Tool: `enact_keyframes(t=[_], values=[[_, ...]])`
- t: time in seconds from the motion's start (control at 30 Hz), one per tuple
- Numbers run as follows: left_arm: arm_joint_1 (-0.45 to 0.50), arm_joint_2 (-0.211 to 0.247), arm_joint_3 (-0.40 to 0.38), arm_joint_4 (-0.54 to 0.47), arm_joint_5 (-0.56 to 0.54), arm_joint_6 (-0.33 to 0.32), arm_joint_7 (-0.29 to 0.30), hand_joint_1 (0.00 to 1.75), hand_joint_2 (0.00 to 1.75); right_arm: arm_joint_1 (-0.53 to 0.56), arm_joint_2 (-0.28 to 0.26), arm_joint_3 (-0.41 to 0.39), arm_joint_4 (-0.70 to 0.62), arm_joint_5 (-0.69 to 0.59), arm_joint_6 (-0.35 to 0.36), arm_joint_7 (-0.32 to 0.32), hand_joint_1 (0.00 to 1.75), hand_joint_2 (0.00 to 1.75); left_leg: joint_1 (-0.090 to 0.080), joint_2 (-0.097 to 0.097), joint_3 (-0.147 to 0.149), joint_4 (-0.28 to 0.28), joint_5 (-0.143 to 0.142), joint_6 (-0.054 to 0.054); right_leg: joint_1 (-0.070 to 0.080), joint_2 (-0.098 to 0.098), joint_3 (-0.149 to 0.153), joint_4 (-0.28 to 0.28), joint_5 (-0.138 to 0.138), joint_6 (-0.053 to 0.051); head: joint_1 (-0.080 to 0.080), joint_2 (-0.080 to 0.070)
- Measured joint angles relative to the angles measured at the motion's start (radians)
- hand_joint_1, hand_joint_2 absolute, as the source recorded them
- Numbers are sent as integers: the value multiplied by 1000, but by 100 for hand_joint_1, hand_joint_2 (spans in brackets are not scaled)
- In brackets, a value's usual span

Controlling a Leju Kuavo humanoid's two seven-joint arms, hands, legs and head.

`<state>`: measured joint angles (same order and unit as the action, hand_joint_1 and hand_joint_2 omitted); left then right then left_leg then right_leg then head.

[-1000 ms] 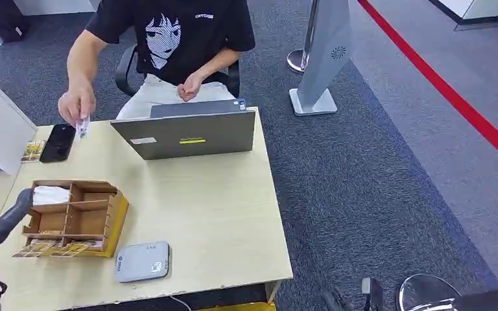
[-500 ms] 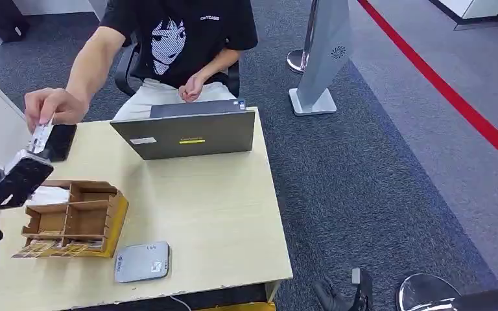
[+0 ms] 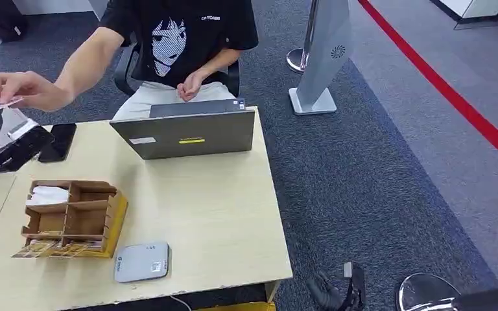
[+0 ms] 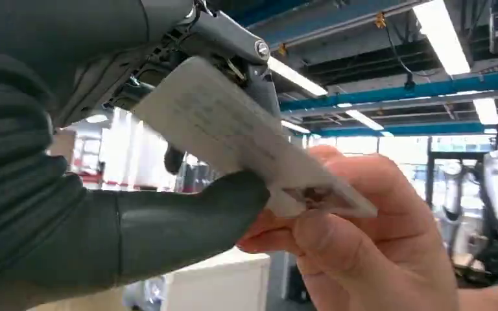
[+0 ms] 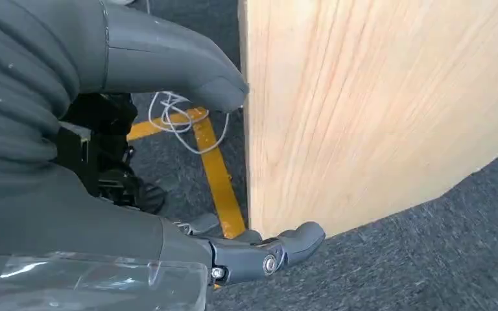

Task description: Pass the card to the sensor for recognition and then transmit it.

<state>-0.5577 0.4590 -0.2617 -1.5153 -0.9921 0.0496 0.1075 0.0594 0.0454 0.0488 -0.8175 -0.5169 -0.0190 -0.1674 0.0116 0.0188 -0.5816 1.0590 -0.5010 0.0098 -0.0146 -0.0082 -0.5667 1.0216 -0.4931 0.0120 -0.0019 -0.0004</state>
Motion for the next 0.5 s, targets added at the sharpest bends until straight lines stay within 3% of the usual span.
enact_keyframes(t=[0.1,0.27,0.5], values=[[-23,21,-7,21,-48,6,27,175,175,-7,-9,22,7,-17,-18,-8,0,175,0,0,0,0,0,0,0,0,0,0,0,0,0,0],[3,21,-7,10,-9,63,29,175,175,-9,-13,36,7,-22,-47,-3,0,175,0,0,-1,0,0,0,0,0,0,0,0,0,0,0],[217,-15,0,-128,36,182,-50,175,175,1,-16,41,-2,-34,-63,-4,0,175,-1,0,-1,0,0,0,-1,0,0,-1,0,0,0,0]])
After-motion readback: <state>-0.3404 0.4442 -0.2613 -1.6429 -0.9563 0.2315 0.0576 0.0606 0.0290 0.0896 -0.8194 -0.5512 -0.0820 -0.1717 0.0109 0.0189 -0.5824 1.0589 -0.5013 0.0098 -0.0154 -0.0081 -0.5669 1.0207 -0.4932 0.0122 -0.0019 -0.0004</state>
